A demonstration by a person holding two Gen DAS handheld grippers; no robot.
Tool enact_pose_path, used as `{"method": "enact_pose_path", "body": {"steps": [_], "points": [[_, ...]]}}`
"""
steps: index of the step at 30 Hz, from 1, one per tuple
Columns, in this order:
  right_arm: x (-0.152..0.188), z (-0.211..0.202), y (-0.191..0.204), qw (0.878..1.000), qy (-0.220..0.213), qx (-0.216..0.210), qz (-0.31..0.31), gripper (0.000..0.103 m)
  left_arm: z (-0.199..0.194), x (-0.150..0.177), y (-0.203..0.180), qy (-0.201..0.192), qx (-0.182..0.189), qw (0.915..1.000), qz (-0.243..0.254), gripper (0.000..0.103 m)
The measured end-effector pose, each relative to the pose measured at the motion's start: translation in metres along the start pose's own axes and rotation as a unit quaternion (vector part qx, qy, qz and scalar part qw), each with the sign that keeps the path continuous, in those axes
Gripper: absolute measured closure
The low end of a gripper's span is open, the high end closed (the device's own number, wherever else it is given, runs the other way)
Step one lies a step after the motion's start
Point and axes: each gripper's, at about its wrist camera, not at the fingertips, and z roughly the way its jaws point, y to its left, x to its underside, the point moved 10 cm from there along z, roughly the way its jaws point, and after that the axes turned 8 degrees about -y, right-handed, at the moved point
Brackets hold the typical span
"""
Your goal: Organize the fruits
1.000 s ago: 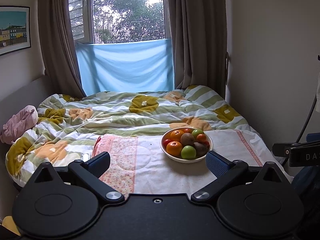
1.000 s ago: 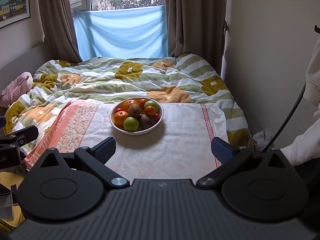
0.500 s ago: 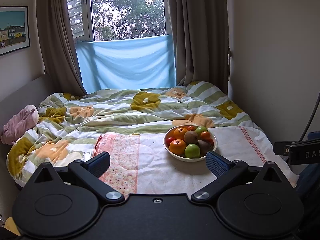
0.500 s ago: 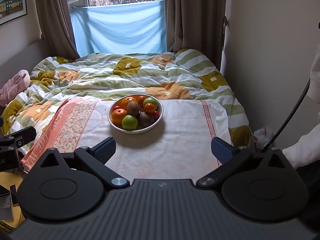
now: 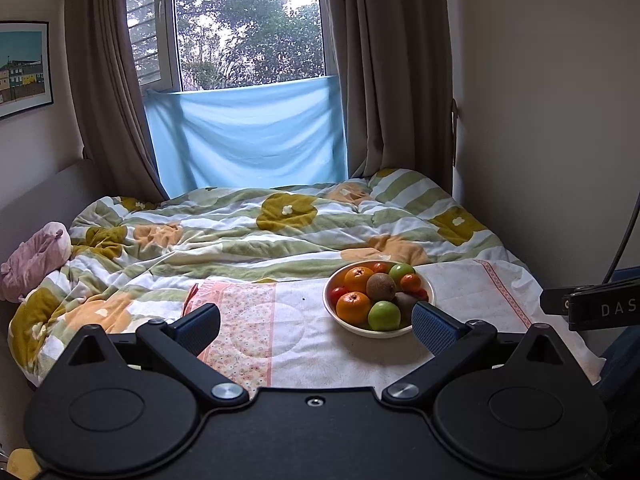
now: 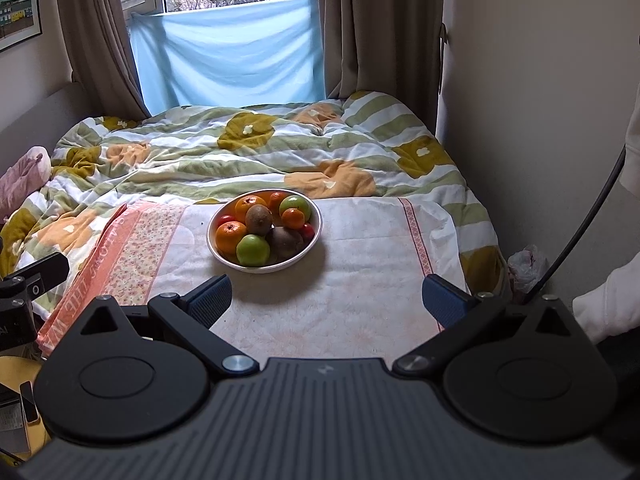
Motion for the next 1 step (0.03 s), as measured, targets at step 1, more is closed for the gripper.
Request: {"method": "enact_pose_path", "body": {"steps": [1], "points": [[-0.0003,0.0024,-0.0001,1.0,0.001,0.0,0.0,0.0,0.0026,-0.0002,-0.0008,0.002,0.004,1.0,0.0,0.0]]}}
